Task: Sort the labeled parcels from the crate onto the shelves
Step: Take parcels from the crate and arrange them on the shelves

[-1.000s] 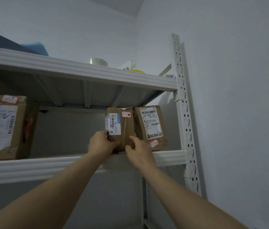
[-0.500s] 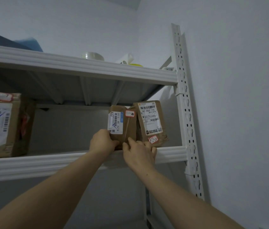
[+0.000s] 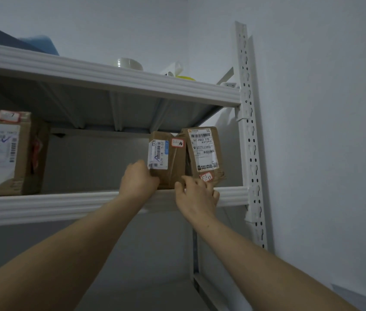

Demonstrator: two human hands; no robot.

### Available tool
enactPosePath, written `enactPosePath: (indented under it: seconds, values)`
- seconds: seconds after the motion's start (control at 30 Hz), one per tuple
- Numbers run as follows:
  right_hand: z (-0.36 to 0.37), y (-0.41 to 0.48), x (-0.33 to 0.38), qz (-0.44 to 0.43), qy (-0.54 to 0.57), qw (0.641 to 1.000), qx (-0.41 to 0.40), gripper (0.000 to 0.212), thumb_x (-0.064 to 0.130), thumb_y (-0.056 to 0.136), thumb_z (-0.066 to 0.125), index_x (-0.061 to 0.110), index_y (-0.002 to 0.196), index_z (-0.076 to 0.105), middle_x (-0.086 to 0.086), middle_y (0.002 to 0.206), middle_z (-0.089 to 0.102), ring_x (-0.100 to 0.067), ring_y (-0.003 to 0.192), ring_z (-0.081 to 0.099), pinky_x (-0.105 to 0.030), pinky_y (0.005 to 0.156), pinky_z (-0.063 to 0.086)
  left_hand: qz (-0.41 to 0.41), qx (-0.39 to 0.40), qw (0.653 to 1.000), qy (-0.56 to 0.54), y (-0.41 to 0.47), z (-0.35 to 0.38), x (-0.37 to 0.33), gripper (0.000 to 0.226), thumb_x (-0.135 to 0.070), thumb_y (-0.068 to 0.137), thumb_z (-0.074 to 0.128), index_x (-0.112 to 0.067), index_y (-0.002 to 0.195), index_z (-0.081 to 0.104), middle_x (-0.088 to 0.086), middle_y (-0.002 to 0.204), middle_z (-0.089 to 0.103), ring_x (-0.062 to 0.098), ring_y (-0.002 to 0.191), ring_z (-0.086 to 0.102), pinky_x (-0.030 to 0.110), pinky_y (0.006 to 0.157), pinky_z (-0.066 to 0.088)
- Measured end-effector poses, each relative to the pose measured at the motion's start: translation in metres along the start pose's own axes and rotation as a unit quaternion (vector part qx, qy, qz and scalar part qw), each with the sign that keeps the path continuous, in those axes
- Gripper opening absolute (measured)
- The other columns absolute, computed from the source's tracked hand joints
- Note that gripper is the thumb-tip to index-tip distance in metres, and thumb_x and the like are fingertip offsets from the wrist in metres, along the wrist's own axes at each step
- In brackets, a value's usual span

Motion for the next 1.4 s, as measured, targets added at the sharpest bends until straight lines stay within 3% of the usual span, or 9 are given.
enactPosePath:
  seconds: [0.13, 0.27, 0.47, 0.63, 0.8, 0.97, 1.03, 1.17, 1.4]
  values:
    - [-0.015, -0.021, -0.013, 0.037, 0.000, 0.999, -0.019, 0.040, 0.038, 0.098, 0.037, 0.025, 0.134, 0.045, -0.007, 0.139, 0.046, -0.027, 0.129, 0.036, -0.041, 0.104, 0.023, 0.065, -0.032, 0.997, -0.023, -0.028, -0.012, -0.008, 0.043, -0.012, 0.087, 0.057, -0.009, 0.129, 0.049, 0.012, 0.127, 0.045, 0.030, 0.110, 0.052, 0.032, 0.078, 0.038]
    - [-0.041, -0.059, -0.025, 0.088, -0.026, 0.995, -0.029, 0.041, 0.034, 0.098, 0.035, 0.022, 0.138, 0.042, -0.008, 0.140, 0.046, -0.028, 0.128, 0.041, -0.042, 0.106, 0.024, 0.161, -0.004, 0.985, -0.056, -0.066, -0.016, -0.019, 0.041, -0.010, 0.090, 0.052, -0.011, 0.130, 0.051, 0.010, 0.131, 0.046, 0.030, 0.115, 0.051, 0.036, 0.090, 0.042]
    - [-0.079, -0.165, -0.037, 0.207, -0.097, 0.973, -0.039, 0.041, 0.027, 0.098, 0.037, 0.019, 0.138, 0.042, -0.008, 0.139, 0.044, -0.024, 0.125, 0.045, -0.037, 0.104, 0.023, 0.251, 0.157, 0.951, -0.091, -0.146, 0.001, -0.013, 0.049, -0.010, 0.087, 0.054, -0.011, 0.136, 0.049, 0.012, 0.134, 0.047, 0.030, 0.118, 0.051, 0.037, 0.095, 0.043]
    - [-0.102, -0.293, -0.046, 0.339, -0.155, 0.928, -0.005, 0.043, 0.027, 0.094, 0.046, 0.021, 0.137, 0.042, -0.003, 0.140, 0.046, -0.022, 0.126, 0.045, -0.035, 0.105, 0.024, 0.294, 0.320, 0.896, -0.095, -0.249, 0.017, 0.002, 0.048, -0.014, 0.087, 0.055, -0.015, 0.135, 0.050, 0.009, 0.136, 0.047, 0.027, 0.122, 0.048, 0.035, 0.095, 0.042]
    - [-0.162, -0.453, -0.024, 0.475, -0.206, 0.855, -0.014, 0.046, 0.027, 0.091, 0.051, 0.023, 0.136, 0.043, -0.003, 0.138, 0.046, -0.021, 0.127, 0.044, -0.032, 0.103, 0.026, 0.368, 0.449, 0.802, -0.137, -0.385, 0.002, -0.026, 0.046, -0.019, 0.087, 0.054, -0.018, 0.133, 0.052, 0.003, 0.136, 0.052, 0.023, 0.123, 0.050, 0.032, 0.093, 0.043]
    - [-0.257, -0.605, 0.028, 0.592, -0.234, 0.768, -0.073, 0.046, 0.022, 0.092, 0.053, 0.025, 0.136, 0.044, 0.000, 0.135, 0.049, -0.017, 0.123, 0.048, -0.035, 0.106, 0.026, 0.446, 0.540, 0.691, -0.178, -0.531, -0.067, -0.067, 0.044, -0.017, 0.089, 0.055, -0.015, 0.132, 0.052, 0.004, 0.130, 0.057, 0.022, 0.117, 0.054, 0.032, 0.088, 0.045]
    - [-0.294, -0.664, 0.061, 0.625, -0.243, 0.733, -0.110, 0.046, 0.024, 0.092, 0.054, 0.025, 0.137, 0.043, -0.001, 0.134, 0.050, -0.017, 0.122, 0.049, -0.036, 0.107, 0.026, 0.474, 0.564, 0.647, -0.198, -0.588, -0.106, -0.084, 0.044, -0.017, 0.089, 0.057, -0.015, 0.132, 0.052, 0.004, 0.123, 0.060, 0.022, 0.112, 0.057, 0.031, 0.085, 0.046]
    - [-0.364, -0.791, 0.144, 0.674, -0.272, 0.662, -0.182, 0.046, 0.027, 0.092, 0.055, 0.024, 0.136, 0.044, -0.003, 0.134, 0.051, -0.020, 0.124, 0.048, -0.036, 0.108, 0.026, 0.503, 0.608, 0.564, -0.241, -0.718, -0.201, -0.117, 0.052, -0.020, 0.089, 0.061, -0.018, 0.138, 0.046, 0.001, 0.133, 0.055, 0.017, 0.118, 0.055, 0.030, 0.090, 0.048]
    - [-0.466, -1.040, 0.335, 0.765, -0.270, 0.490, -0.319, 0.045, 0.030, 0.091, 0.054, 0.022, 0.134, 0.045, -0.004, 0.135, 0.050, -0.024, 0.126, 0.047, -0.035, 0.104, 0.032, 0.580, 0.662, 0.398, -0.261, -0.951, -0.413, -0.113, 0.051, -0.024, 0.084, 0.063, -0.021, 0.134, 0.051, -0.003, 0.128, 0.059, 0.018, 0.116, 0.056, 0.031, 0.095, 0.047]
Point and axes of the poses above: each hand's wrist, its own y-axis towards the middle knuckle, its own z-axis out of the palm, x = y × z, the point moved 2 cm from there along y, towards the middle knuckle
